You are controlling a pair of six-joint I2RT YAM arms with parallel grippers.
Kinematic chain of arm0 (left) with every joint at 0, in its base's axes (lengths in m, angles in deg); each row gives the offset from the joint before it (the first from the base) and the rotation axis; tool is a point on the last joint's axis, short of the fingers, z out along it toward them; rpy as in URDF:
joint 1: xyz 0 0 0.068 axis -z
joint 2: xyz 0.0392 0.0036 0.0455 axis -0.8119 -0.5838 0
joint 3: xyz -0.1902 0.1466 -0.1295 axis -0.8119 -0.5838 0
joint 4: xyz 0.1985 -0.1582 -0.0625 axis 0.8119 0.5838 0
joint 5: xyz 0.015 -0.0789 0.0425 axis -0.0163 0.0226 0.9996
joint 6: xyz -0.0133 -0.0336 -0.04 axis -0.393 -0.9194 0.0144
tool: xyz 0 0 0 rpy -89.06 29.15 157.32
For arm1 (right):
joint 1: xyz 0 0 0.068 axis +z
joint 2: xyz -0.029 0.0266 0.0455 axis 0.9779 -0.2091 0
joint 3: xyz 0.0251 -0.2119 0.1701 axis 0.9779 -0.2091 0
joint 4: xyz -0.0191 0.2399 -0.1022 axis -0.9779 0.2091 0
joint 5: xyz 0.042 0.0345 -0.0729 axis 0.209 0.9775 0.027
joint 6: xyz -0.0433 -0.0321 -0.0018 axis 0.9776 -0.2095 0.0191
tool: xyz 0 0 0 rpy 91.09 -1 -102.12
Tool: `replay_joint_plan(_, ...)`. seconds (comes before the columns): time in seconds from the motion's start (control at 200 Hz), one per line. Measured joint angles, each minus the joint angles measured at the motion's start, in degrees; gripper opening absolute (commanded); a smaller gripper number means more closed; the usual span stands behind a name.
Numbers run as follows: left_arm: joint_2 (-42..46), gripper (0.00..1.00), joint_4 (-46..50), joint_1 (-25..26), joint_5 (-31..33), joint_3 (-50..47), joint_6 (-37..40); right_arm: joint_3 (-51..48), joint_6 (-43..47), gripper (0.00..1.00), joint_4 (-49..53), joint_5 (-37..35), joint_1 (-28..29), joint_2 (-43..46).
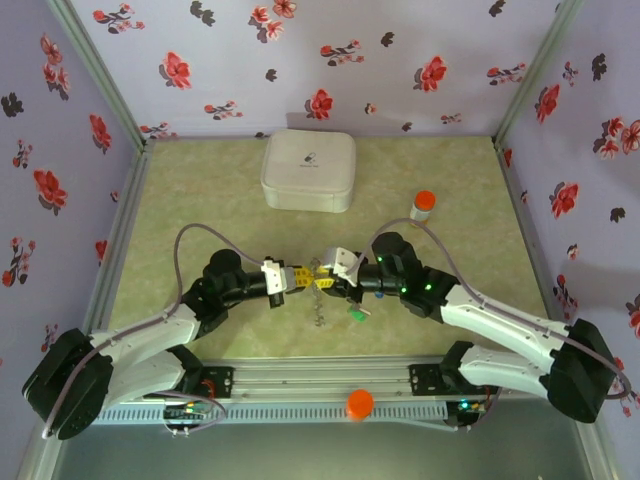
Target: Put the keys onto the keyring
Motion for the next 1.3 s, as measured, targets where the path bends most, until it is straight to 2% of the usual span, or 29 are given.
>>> replay_joint_plan(0.36,-0.35,0.00,0.35,0.04,-0.66,0.00,0.00,0.35,1.27,0.12,0.55,0.09,0.13,-0.55)
replay_joint_plan(0.48,-0.35,0.00,0.57,0.09,-0.90,0.00,0.00,0.61,1.86,0.00,1.27,0.13,0.11,-0.55)
replay_joint_plan(0.7,-0.35,0.08,0.76,0.11,-0.87,0.00,-0.50,1.01,2.05,0.00,2.16,0.17,0.09,-0.74)
replay_joint_plan(0.86,-0.35,0.09,0.26,0.11,-0.61,-0.09,-1.62,1.14,2.05,0.00,2.16,0.17,0.09,-0.76)
replay_joint_plan(1.015,-0.33,0.00,-0.31,0.11,-0.39,-0.33,-3.04,1.42,2.03,0.00,2.23,0.15,0.09,-1.05)
replay_joint_plan(1.12,-0.33,0.00,-0.44,0.11,-0.37,-0.48,-3.32,1.64,1.99,0.00,2.49,0.15,0.09,-1.36)
replay_joint_plan(1.18,-0.33,0.00,-0.50,0.11,-0.37,-0.57,-3.52,1.64,1.92,0.22,2.56,0.09,0.09,-1.33)
replay_joint_plan(1.225,-0.31,0.00,-0.70,0.15,-0.28,-0.63,-3.80,1.64,1.42,0.35,2.54,-0.37,0.11,-1.31)
replay_joint_plan(1.3,-0.04,0.00,-0.68,0.33,0.59,-0.74,-4.37,1.29,0.98,0.42,2.43,-1.79,0.09,-0.28)
